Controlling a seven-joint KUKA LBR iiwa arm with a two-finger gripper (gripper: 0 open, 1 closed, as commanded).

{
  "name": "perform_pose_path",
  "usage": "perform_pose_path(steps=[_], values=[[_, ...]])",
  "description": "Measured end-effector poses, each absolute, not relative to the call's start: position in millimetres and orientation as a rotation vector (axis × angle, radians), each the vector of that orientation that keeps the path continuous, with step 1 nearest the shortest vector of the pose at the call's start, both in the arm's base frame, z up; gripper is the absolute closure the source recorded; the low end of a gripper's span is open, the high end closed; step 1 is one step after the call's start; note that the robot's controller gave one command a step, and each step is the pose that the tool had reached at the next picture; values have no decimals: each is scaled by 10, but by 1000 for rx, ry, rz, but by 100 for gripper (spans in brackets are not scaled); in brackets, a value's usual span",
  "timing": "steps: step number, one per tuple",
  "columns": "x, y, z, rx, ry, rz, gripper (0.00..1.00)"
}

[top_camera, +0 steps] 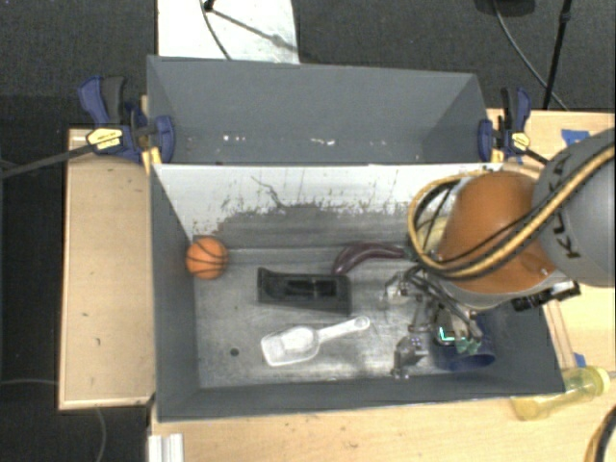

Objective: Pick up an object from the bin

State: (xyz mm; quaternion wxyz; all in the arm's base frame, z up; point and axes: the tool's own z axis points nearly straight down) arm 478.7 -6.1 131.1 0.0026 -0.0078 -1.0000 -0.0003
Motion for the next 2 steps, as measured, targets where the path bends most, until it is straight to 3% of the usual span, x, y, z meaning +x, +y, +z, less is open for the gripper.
perform_pose_path(steps=[1,2], values=[[4807,-62,1343,-24,-3144,-1,0],[4941,693,712,34,-3147,5,0]])
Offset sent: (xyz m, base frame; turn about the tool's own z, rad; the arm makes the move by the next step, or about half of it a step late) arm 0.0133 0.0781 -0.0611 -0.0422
